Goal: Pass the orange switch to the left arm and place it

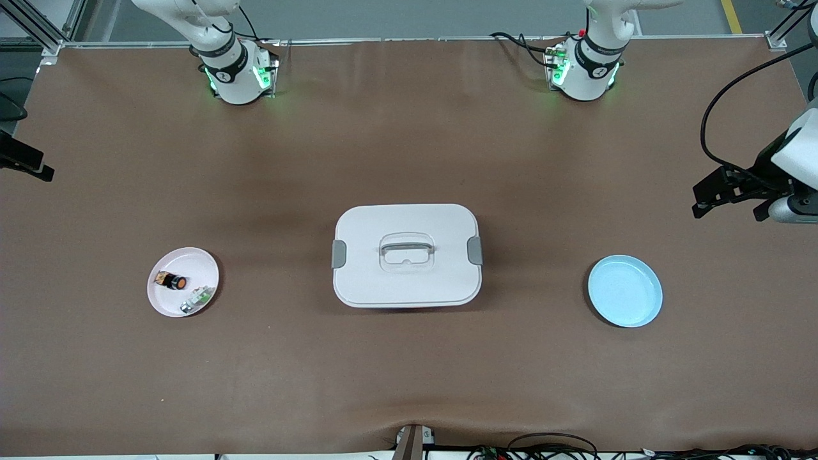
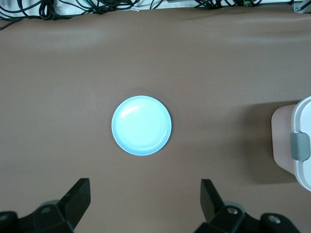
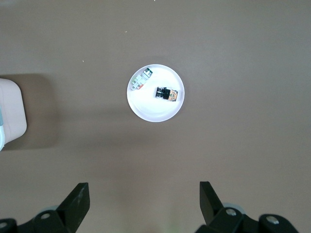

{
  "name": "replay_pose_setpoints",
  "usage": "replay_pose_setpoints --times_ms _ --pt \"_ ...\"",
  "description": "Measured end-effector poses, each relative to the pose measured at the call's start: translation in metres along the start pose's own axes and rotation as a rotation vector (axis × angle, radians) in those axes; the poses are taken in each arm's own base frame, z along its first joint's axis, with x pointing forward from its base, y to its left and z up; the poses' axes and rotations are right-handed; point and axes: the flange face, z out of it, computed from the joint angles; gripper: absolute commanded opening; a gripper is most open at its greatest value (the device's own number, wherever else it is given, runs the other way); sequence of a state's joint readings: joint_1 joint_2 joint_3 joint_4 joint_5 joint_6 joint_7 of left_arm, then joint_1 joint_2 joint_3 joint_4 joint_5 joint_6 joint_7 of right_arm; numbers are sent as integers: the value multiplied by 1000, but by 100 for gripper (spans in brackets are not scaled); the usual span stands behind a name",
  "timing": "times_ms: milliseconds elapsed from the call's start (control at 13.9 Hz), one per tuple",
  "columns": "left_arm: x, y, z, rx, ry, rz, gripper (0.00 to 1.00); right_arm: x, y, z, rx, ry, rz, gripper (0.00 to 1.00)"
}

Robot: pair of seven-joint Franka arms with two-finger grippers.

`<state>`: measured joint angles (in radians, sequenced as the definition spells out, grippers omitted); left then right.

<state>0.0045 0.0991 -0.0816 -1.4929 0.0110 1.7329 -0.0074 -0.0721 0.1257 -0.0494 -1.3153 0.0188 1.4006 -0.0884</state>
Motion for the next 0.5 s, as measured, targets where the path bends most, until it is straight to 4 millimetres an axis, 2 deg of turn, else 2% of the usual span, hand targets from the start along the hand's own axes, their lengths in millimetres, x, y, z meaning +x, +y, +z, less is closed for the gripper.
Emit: replay_pose_setpoints --times_ms 502 --pt "-1 0 2 0 -8 0 100 0 -6 0 0 1 -12 100"
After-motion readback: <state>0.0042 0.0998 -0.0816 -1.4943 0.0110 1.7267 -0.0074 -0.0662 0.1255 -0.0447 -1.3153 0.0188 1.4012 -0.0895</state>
